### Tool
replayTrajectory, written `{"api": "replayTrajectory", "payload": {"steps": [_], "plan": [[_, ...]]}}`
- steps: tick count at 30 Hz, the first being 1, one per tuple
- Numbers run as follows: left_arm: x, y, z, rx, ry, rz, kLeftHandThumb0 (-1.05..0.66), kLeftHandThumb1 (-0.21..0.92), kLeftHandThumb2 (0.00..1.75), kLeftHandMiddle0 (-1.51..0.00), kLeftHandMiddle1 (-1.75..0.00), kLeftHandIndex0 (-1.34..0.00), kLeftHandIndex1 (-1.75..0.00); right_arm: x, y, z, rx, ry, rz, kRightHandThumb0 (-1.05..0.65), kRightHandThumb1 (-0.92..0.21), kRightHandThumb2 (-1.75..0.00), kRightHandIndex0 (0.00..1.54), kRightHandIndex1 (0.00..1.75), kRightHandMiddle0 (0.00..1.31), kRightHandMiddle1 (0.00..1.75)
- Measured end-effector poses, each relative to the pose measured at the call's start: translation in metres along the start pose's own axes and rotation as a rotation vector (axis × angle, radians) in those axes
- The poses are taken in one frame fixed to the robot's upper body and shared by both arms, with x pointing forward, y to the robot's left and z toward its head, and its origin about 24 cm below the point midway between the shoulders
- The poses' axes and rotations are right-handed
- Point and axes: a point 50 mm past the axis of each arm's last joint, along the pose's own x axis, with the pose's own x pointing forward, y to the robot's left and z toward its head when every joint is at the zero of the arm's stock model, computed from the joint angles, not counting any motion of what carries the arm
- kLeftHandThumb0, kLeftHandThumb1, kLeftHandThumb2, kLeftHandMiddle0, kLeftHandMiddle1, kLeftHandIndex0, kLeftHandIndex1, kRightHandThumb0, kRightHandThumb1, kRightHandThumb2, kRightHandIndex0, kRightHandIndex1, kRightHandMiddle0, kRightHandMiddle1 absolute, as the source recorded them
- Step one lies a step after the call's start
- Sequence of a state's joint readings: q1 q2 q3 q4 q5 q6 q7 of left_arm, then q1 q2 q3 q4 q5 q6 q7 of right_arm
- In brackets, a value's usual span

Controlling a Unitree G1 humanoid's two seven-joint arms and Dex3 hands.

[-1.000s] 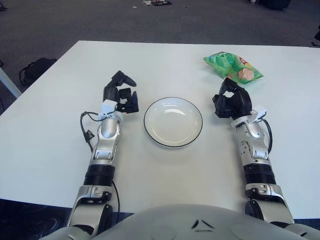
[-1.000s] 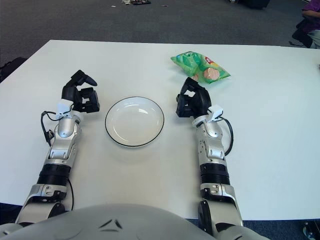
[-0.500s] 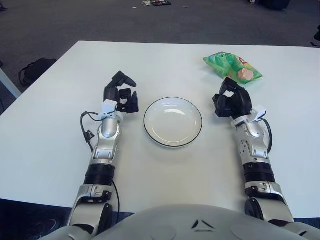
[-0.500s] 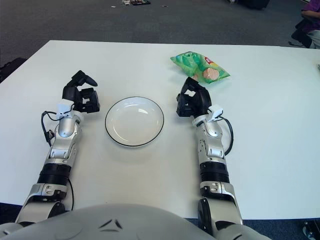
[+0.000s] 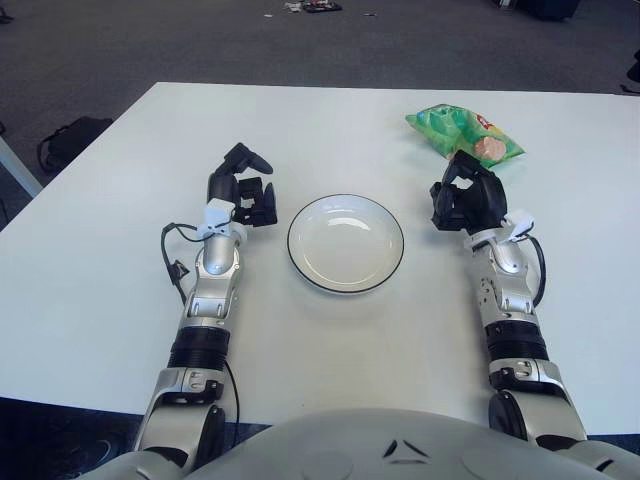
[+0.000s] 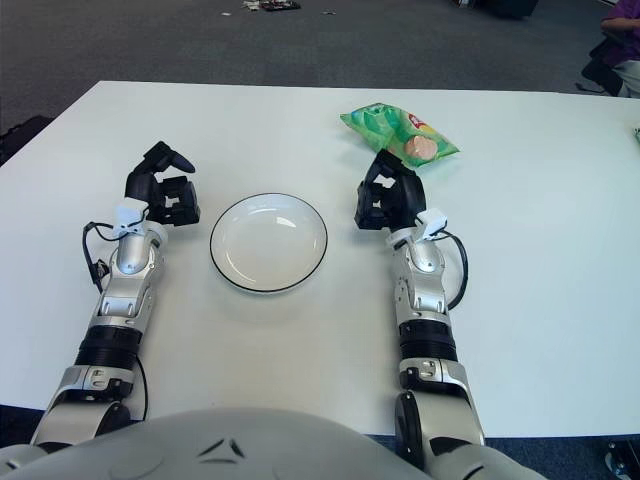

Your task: Put the snack into the plate.

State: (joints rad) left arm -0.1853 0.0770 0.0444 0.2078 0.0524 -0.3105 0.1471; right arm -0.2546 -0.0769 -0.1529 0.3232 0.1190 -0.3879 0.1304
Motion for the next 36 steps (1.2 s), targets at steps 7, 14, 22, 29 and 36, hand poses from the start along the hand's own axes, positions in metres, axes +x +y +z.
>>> {"api": "replayTrajectory", "payload": {"steps": [7,14,22,29,36], "plan": [[0.001,-0.002,-0.002,-0.001,0.006,0.002,-0.54,0.18,1.48,-1.37,-1.75,-0.72,-1.75,0.004,-0.003,0.019,-0.220,-0.115,-0.054,-0.16,-0.26,-1.37,0.79,1.69,0.50,1.75],[0.003,-0.003,-0.004,0.007,0.007,0.017,-0.54,0.17,1.50,-1.38,-1.75,-0.74,-1.75,0.001,-0.003,0.040,-0.463,-0.174,-0.072,-0.02,-0.39,-1.17,0.59,1.55,0.43,1.75],[0.005,-0.004,-0.004,0.018,-0.010,0.027,-0.55,0.16,1.51,-1.39,-1.75,-0.75,-1.75,0.009,-0.030,0.051,-0.646,-0.171,-0.078,-0.01,-0.47,-1.07,0.51,1.53,0.39,1.75],[0.005,-0.004,-0.003,0.019,-0.020,0.029,-0.55,0.16,1.51,-1.38,-1.75,-0.75,-1.75,0.026,-0.049,0.070,-0.800,-0.211,-0.090,-0.01,-0.50,-1.06,0.52,1.59,0.31,1.75],[0.005,-0.005,-0.003,0.018,-0.021,0.028,-0.54,0.17,1.49,-1.38,-1.75,-0.73,-1.75,0.036,-0.059,0.084,-0.931,-0.233,-0.090,-0.01,-0.69,-0.81,0.45,1.58,0.17,1.71]]}}
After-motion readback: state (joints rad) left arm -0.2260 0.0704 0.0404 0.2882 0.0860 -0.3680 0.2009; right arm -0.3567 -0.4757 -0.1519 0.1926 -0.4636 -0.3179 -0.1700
